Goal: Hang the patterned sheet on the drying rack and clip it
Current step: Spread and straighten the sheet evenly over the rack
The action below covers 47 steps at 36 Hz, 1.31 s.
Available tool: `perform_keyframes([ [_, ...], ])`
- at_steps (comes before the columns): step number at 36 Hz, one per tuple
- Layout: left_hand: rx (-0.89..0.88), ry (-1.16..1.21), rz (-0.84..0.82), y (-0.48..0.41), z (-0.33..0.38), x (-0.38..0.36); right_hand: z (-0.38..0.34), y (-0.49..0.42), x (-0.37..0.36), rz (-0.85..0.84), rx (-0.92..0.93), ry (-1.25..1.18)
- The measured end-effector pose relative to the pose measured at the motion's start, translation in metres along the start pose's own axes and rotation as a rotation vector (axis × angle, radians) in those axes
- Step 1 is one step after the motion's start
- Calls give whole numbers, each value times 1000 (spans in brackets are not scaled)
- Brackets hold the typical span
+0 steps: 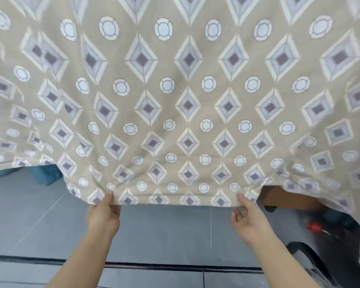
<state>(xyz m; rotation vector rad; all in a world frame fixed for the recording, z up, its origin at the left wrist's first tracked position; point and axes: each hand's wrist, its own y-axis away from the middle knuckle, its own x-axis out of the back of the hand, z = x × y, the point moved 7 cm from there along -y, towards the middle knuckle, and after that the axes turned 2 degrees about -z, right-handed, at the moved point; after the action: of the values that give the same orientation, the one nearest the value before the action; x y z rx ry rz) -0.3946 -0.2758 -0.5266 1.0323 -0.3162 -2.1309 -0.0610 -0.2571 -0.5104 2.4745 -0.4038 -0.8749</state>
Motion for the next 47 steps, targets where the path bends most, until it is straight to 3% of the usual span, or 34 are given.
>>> perform_keyframes([
  [2, 7, 93, 26, 3, -1, -6, -1, 0, 5, -13, -7, 66],
  [4, 97, 109, -53, 15, -12, -24, 3, 3, 4, -63, -35, 143],
  [8, 297, -117, -253, 47, -58, -58, 13, 11, -8, -165, -85, 211],
  [11, 323, -212, -301, 55, -80, -66, 12, 14, -7, -180, -92, 185],
  [16, 189, -294, -178, 38, -71, -56, -25, 11, 14, -116, 33, -98],
  [21, 85, -401, -81, 32, -69, -42, -25, 0, 35, -20, 70, 31],
  [29, 266, -425, -286, 47, -94, -48, -11, 11, 37, -63, -33, -7],
  [34, 269, -510, -287, 44, -104, -48, 8, 3, 29, -115, -112, 75],
  [42, 264, -445, -321, 16, -123, -73, 25, -33, -3, -220, -183, 94],
  [47, 315, -491, -181, 23, -115, -61, 41, -25, -28, -180, -318, 112],
])
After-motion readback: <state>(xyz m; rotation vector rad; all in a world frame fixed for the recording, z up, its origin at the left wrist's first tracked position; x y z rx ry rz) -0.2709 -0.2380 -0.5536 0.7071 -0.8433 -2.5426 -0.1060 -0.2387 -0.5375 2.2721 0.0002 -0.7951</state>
